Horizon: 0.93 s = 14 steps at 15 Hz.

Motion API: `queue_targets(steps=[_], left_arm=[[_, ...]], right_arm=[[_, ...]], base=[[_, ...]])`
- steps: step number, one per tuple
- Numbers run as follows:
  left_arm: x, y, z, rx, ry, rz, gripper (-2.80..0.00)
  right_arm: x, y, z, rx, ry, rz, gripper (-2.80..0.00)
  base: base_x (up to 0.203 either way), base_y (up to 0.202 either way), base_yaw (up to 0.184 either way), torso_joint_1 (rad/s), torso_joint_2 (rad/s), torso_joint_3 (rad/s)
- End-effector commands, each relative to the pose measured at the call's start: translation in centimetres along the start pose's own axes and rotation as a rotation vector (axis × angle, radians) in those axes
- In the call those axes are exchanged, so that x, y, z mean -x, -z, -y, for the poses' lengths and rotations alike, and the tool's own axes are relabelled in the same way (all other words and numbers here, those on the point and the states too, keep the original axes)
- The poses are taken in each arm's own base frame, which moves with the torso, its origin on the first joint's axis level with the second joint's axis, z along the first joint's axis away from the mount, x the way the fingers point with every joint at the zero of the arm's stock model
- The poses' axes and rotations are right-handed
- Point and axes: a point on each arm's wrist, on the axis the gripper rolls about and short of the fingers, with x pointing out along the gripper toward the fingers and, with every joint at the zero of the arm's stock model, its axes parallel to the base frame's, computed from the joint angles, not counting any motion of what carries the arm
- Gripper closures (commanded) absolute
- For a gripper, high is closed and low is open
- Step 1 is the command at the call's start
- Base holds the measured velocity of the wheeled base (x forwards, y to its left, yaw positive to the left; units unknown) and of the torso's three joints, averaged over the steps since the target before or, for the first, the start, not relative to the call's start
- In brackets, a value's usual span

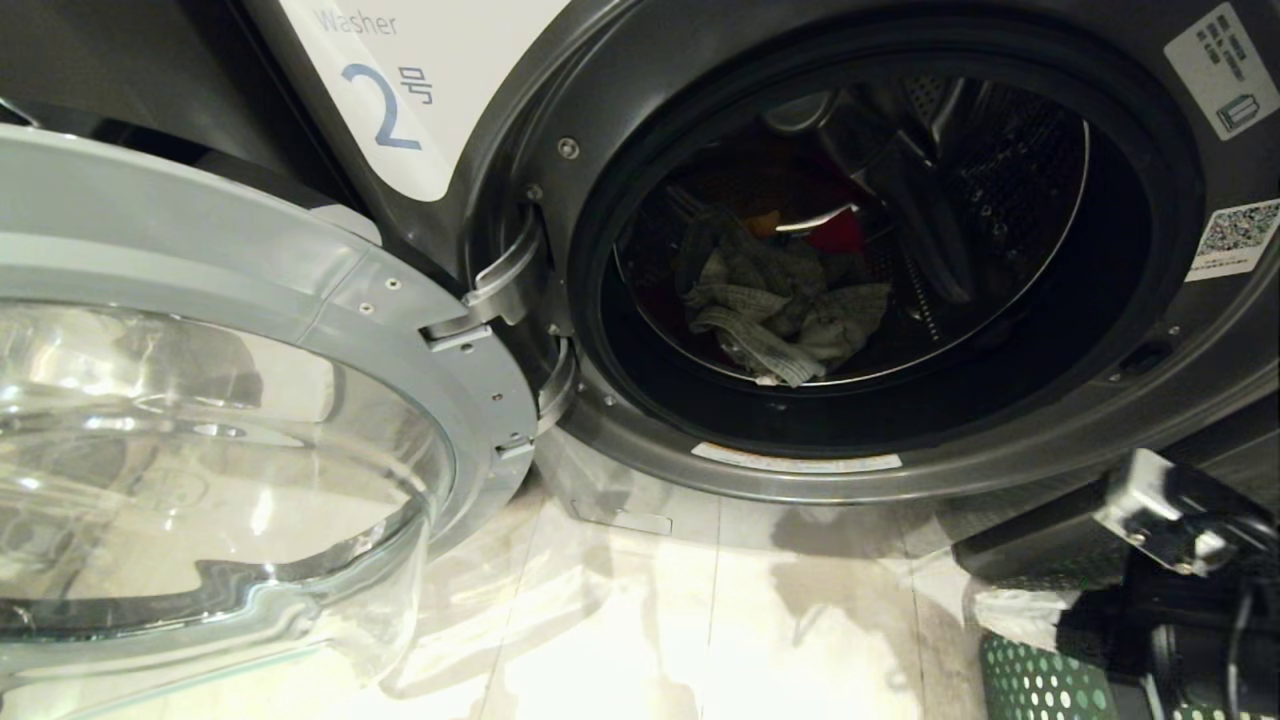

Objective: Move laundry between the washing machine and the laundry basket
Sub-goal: Pick a cloth and place it into the basket

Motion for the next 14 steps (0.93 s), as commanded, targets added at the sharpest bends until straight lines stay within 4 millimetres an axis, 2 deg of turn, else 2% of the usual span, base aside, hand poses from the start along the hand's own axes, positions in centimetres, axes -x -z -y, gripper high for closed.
queue_targets(steps=[1,4,6,8,9,14], left_arm=[[-0.2,1.1,0.1,0.001,0.001,-0.040,0.00],[-0.2,1.1,0.1,0.001,0.001,-0.040,0.00],[-0.2,1.1,0.1,0.001,0.001,-0.039,0.00],[-0.2,1.1,0.1,0.001,0.001,-0.040,0.00],[-0.2,1.1,0.1,0.001,0.001,-0.039,0.00],[-0.2,1.1,0.1,0.002,0.001,-0.040,0.00]], right_arm=[[-5.7,-0.1,1.3,-0.015,0.011,-0.056,0.00],[-11.3,-2.7,2.0,-0.096,0.198,0.052,0.00],[-13.1,-5.6,2.3,-0.166,0.295,0.159,0.00],[-14.6,-7.3,2.9,-0.201,0.364,0.209,0.00],[-15.4,-7.7,3.1,-0.221,0.427,0.221,-2.80],[-19.0,-7.8,3.8,-0.216,0.524,0.262,-2.80]], base=[[0.000,0.000,0.000,0.000,0.00,0.000],[0.000,0.000,0.000,0.000,0.00,0.000],[0.000,0.000,0.000,0.000,0.00,0.000],[0.000,0.000,0.000,0.000,0.00,0.000],[0.000,0.000,0.000,0.000,0.00,0.000],[0.000,0.000,0.000,0.000,0.00,0.000]])
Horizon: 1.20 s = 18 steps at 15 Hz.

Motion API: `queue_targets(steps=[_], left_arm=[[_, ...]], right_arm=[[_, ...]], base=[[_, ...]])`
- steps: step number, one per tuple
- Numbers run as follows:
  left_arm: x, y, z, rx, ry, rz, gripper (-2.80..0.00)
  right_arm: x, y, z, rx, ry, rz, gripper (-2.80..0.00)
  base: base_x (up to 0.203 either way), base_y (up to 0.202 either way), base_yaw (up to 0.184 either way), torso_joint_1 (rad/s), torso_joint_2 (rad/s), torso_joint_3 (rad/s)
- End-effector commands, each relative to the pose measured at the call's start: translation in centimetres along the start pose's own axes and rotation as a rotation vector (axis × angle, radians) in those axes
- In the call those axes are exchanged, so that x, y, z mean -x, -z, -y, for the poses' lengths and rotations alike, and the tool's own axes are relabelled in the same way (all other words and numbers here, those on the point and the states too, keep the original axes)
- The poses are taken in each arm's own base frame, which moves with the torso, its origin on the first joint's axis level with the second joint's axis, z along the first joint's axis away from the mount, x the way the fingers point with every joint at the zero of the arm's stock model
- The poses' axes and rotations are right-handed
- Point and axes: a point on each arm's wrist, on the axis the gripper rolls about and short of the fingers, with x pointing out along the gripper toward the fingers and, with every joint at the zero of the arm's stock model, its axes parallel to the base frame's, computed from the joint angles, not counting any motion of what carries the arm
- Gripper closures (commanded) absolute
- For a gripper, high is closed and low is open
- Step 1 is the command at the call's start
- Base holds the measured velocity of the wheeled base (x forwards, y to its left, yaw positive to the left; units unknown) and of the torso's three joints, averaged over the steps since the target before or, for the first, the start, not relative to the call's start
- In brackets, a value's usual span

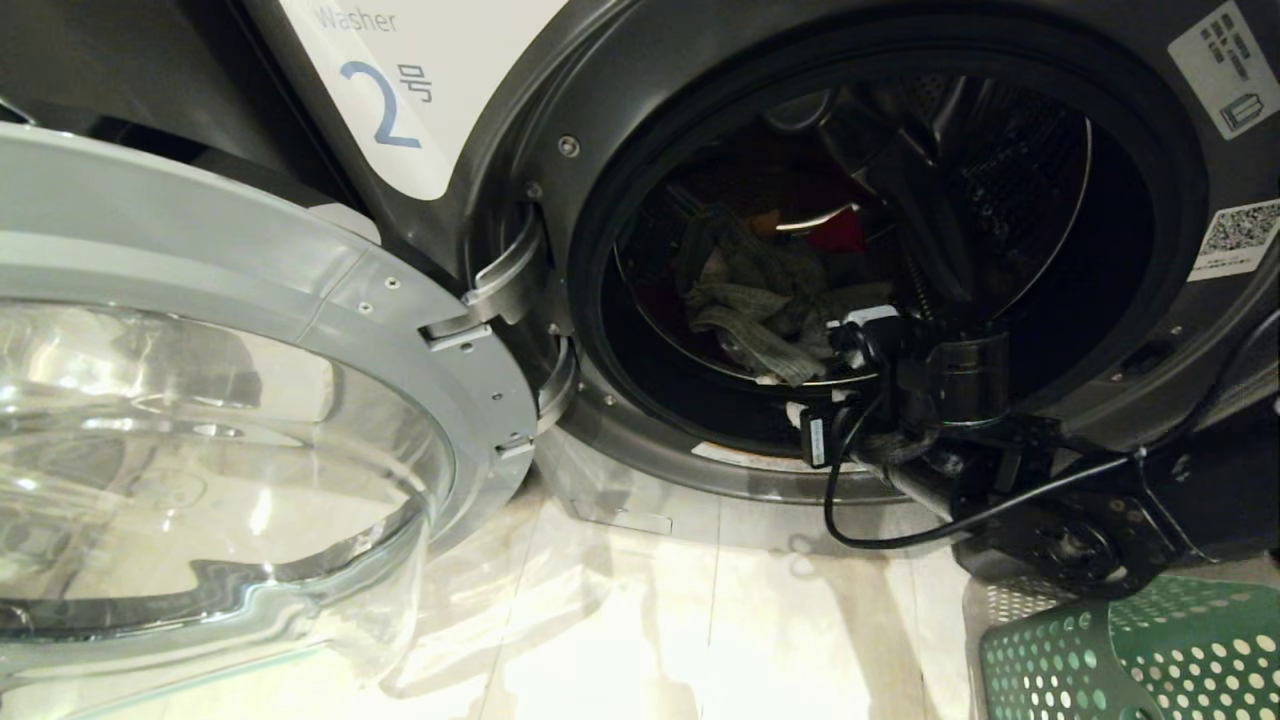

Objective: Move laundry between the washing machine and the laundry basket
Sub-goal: Pick a cloth and place it into the basket

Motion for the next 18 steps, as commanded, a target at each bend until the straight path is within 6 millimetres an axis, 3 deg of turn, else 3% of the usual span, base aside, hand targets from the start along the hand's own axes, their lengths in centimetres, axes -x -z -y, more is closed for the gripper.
queue_targets(steps=[1,5,10,18], left_arm=[[-0.2,1.1,0.1,0.000,0.003,-0.042,0.00],[-0.2,1.1,0.1,0.002,0.003,-0.040,0.00],[-0.2,1.2,0.1,-0.005,-0.003,-0.044,0.00],[-0.2,1.2,0.1,-0.006,-0.005,-0.044,0.00]], right_arm=[[-2.4,1.3,-0.8,0.030,0.025,0.006,-2.80],[-5.5,0.3,-1.6,0.139,0.085,0.137,-2.80],[-8.0,1.1,-1.7,0.184,0.158,0.156,-2.80],[-13.4,0.3,0.9,0.194,0.274,0.233,-2.80]], base=[[0.000,0.000,0.000,0.000,0.00,0.000],[0.000,0.000,0.000,0.000,0.00,0.000],[0.000,0.000,0.000,0.000,0.00,0.000],[0.000,0.000,0.000,0.000,0.00,0.000]])
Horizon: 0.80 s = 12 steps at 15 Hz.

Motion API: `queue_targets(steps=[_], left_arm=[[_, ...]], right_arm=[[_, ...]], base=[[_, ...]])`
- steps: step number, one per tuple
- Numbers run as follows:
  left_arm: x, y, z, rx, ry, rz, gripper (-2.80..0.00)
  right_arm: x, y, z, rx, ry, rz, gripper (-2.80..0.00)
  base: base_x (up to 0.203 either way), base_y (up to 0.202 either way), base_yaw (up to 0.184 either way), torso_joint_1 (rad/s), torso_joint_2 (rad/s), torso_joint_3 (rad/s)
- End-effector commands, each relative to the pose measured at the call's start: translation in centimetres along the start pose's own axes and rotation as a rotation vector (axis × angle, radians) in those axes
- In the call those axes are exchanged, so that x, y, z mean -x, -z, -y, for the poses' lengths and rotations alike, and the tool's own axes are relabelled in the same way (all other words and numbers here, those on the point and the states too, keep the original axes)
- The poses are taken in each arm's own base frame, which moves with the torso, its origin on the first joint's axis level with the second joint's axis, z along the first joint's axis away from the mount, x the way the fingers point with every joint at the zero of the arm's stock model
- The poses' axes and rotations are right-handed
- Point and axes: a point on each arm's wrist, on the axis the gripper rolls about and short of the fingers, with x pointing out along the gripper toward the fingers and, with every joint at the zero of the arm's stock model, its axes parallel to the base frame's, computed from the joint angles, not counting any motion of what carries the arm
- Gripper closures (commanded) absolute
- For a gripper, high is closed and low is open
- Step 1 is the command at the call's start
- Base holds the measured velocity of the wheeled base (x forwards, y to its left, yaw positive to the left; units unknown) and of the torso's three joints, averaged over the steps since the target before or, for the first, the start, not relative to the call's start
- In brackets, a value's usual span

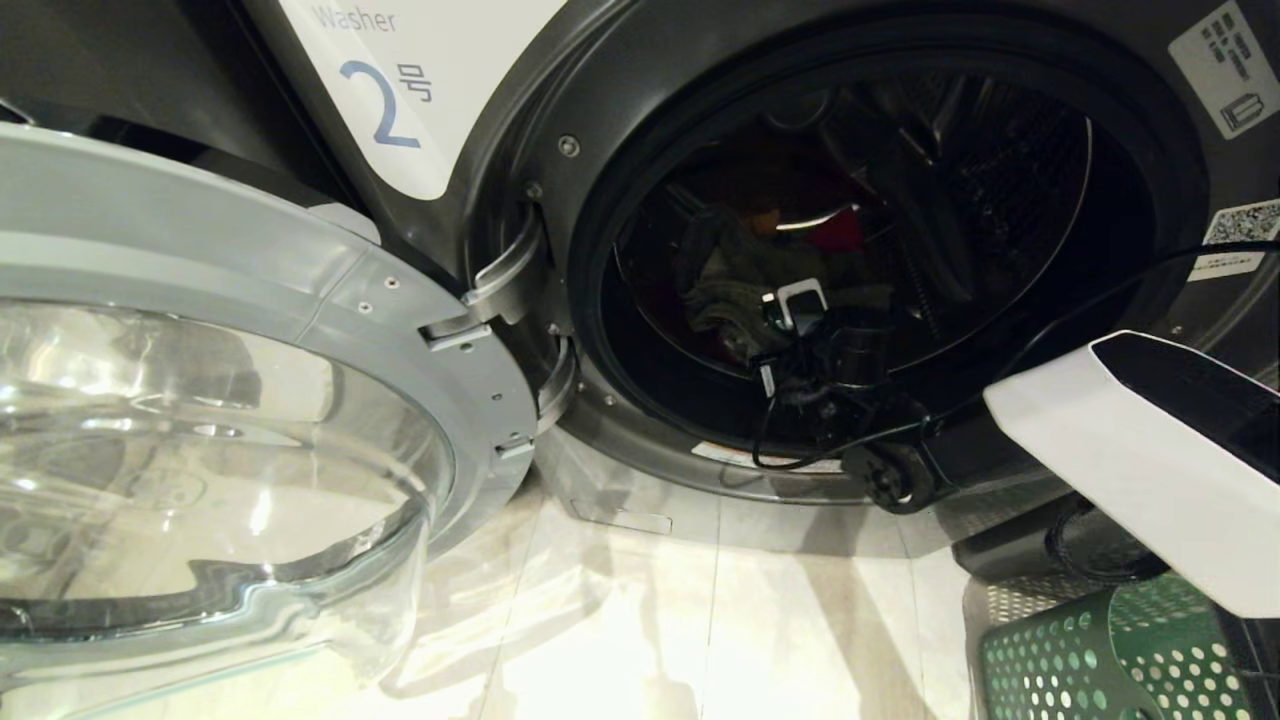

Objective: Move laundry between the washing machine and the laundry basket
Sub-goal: Pick a cloth and place it into the basket

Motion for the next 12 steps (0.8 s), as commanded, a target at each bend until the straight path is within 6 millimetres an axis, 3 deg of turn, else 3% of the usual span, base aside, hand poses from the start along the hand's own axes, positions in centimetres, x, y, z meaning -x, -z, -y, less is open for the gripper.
queue_targets(steps=[1,4,5,6,12], left_arm=[[-0.2,1.1,0.1,0.000,0.003,-0.039,0.00],[-0.2,1.1,0.1,0.000,0.003,-0.039,0.00],[-0.2,1.1,0.1,0.000,0.003,-0.040,0.00],[-0.2,1.1,0.1,0.000,0.003,-0.040,0.00],[-0.2,1.1,0.1,0.000,0.003,-0.039,0.00]], right_arm=[[-1.4,1.2,0.1,0.006,0.021,-0.003,-2.80],[-2.2,1.4,-0.1,0.004,0.021,0.007,-2.80],[-2.8,1.2,-0.1,-0.006,0.034,0.025,-0.79],[-3.5,1.0,-0.1,-0.018,0.050,0.050,0.00],[-3.6,-0.7,0.6,-0.020,0.070,0.088,0.00]], base=[[0.000,0.000,0.000,0.000,0.00,0.000],[0.000,0.000,0.000,0.000,0.00,0.000],[0.000,0.000,0.000,0.000,0.00,0.000],[0.000,0.000,0.000,0.000,0.00,0.000],[0.000,0.000,0.000,0.000,0.00,0.000]])
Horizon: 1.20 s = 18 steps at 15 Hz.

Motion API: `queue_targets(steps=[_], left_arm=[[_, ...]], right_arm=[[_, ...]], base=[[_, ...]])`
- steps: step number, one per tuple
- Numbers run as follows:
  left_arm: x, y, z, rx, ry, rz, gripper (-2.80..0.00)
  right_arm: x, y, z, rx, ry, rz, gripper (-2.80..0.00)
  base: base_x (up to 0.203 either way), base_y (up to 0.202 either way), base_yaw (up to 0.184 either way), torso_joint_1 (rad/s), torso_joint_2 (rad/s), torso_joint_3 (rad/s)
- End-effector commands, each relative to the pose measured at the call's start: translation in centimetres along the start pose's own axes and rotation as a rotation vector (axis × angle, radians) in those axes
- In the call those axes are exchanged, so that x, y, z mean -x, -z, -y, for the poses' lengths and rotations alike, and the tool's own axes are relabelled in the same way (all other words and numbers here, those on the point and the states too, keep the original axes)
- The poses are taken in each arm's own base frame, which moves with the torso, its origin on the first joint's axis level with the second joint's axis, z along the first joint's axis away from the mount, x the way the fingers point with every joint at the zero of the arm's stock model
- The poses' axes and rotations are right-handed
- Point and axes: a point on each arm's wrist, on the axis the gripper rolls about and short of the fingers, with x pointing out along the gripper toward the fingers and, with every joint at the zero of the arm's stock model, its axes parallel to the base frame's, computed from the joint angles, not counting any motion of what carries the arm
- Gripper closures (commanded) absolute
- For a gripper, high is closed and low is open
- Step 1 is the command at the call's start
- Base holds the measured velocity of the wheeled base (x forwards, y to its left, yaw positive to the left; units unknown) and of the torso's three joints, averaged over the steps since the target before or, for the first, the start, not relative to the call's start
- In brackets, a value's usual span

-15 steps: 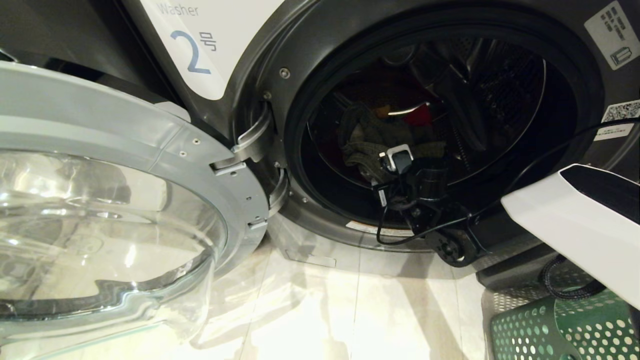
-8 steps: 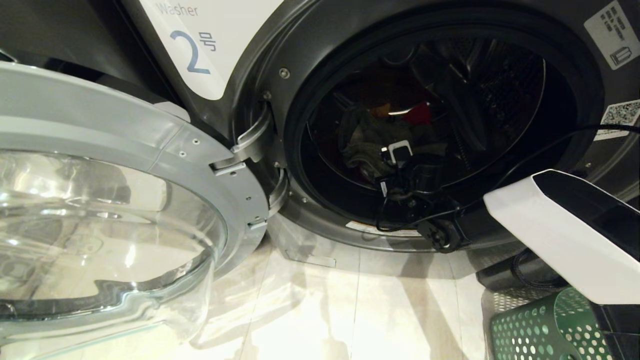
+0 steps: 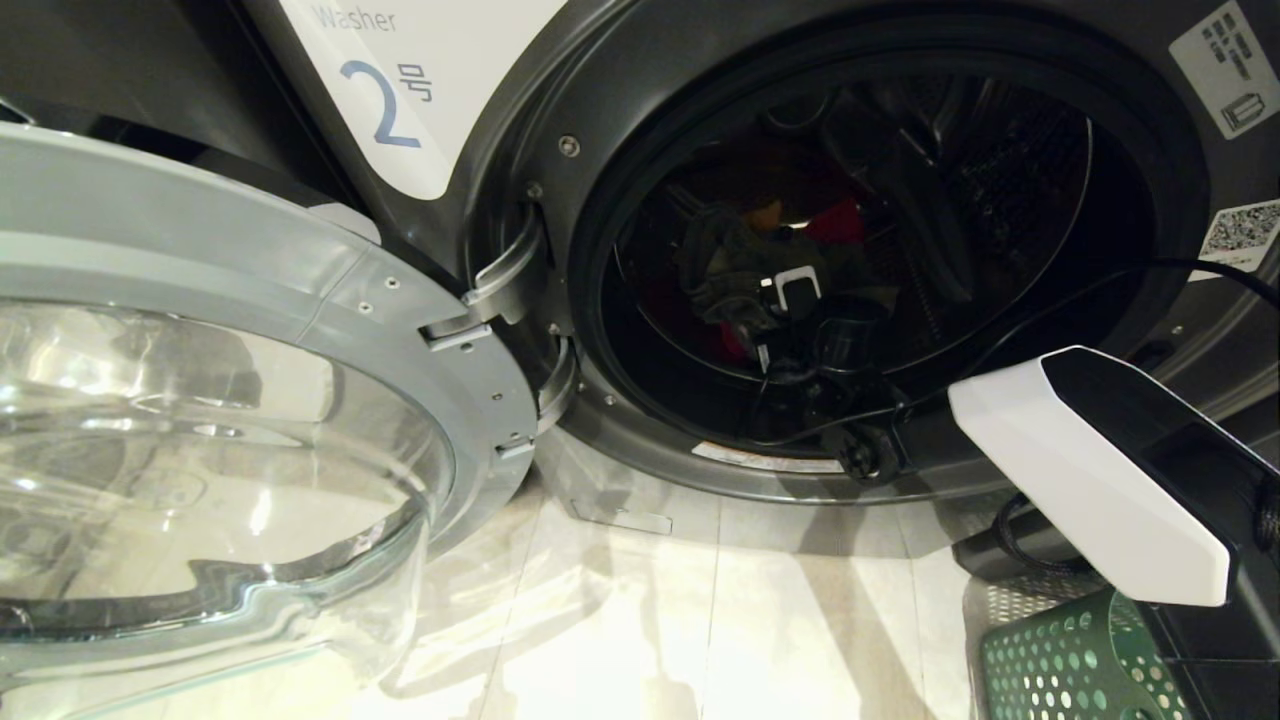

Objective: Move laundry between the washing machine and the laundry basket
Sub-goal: Pick a cloth and place it into the basket

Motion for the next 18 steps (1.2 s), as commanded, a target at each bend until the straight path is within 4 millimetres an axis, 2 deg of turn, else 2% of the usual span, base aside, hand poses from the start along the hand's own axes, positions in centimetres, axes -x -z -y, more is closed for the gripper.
queue_targets(steps=[1,3,6,8,12,14,16,18], left_arm=[[-0.2,1.1,0.1,0.001,0.003,-0.040,0.00],[-0.2,1.1,0.1,0.003,0.003,-0.040,0.00],[-0.2,1.1,0.1,0.003,0.003,-0.040,0.00],[-0.2,1.1,0.1,0.003,0.003,-0.040,0.00],[-0.2,1.1,0.1,0.004,0.007,-0.039,0.00],[-0.2,1.1,0.1,0.005,0.007,-0.040,0.00],[-0.2,1.1,0.1,0.004,0.007,-0.039,0.00],[-0.2,1.1,0.1,0.005,0.009,-0.039,0.00]], right_arm=[[0.4,-1.5,0.6,-0.011,0.009,0.023,0.00],[1.4,-2.4,1.1,-0.009,0.001,0.016,0.00],[4.1,-4.3,1.6,-0.014,-0.021,0.008,0.00],[6.6,-5.1,1.5,-0.024,-0.034,0.004,0.00],[14.0,-7.2,2.4,-0.080,-0.115,-0.008,0.00],[17.1,-9.4,3.8,-0.129,-0.135,0.033,0.00],[19.9,-11.6,6.3,-0.169,-0.137,0.090,0.00],[23.2,-12.9,8.9,-0.194,-0.152,0.133,0.00]], base=[[0.000,0.000,0.000,0.000,0.00,0.000],[0.000,0.000,0.000,0.000,0.00,0.000],[0.000,0.000,0.000,0.000,0.00,0.000],[0.000,0.000,0.000,0.000,0.00,0.000],[0.000,0.000,0.000,0.000,0.00,0.000],[0.000,0.000,0.000,0.000,0.00,0.000],[0.000,0.000,0.000,0.000,0.00,0.000],[0.000,0.000,0.000,0.000,0.00,0.000]])
